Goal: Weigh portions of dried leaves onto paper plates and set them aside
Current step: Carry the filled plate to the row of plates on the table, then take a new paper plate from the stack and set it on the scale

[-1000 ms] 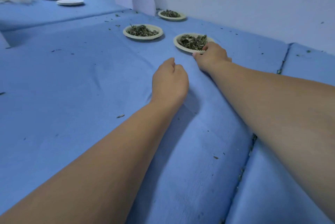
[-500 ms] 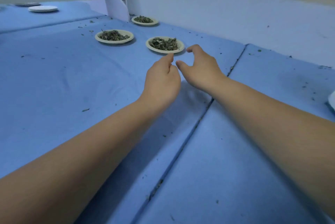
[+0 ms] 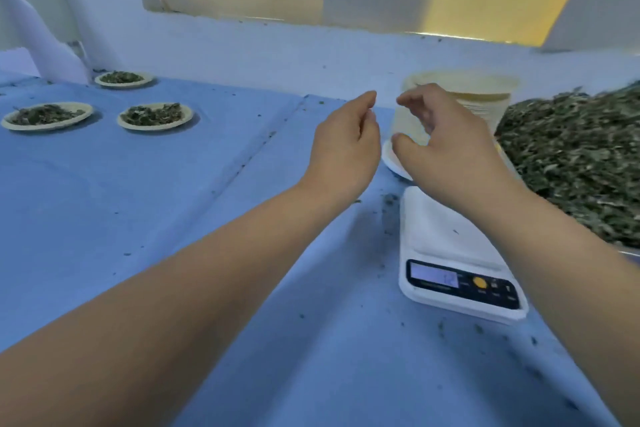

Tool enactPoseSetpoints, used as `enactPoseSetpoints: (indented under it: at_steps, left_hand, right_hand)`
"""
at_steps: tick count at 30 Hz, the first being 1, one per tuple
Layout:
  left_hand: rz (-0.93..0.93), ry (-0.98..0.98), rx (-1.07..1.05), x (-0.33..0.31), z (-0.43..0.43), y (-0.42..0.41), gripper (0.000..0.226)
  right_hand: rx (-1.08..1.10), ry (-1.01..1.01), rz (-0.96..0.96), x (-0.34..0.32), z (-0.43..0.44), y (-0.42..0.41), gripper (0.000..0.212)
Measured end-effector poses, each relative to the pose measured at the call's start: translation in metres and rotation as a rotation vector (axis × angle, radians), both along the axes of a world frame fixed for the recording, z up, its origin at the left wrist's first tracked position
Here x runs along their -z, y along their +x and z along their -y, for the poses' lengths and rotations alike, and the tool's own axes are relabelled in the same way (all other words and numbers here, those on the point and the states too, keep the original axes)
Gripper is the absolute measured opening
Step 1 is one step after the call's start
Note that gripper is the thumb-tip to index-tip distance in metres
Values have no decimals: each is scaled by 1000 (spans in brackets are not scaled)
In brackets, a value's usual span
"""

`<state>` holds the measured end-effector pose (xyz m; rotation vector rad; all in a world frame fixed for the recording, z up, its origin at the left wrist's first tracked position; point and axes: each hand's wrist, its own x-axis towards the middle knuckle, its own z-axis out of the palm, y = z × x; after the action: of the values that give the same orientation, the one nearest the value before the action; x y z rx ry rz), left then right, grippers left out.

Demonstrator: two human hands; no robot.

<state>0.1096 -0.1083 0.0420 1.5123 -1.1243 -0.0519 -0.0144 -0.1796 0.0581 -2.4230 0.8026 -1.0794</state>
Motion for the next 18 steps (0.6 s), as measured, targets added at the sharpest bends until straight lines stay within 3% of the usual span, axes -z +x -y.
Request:
enactPoseSetpoints:
  at_steps: [5, 12, 15, 18]
  left_hand:
    - [327, 4, 46, -12, 44, -48, 33]
    - [826, 204, -65, -35, 111, -64, 41]
    - [930, 277, -79, -46, 133, -67, 35]
    - [895, 380, -74, -53, 149, -68, 35]
  right_hand:
    - [194, 6, -92, 25, 44, -101, 44]
    - [450, 20, -346, 65, 103, -180, 35]
    - [527, 50, -579, 76, 109, -184, 48]
    - [480, 22, -650, 77, 109, -182, 59]
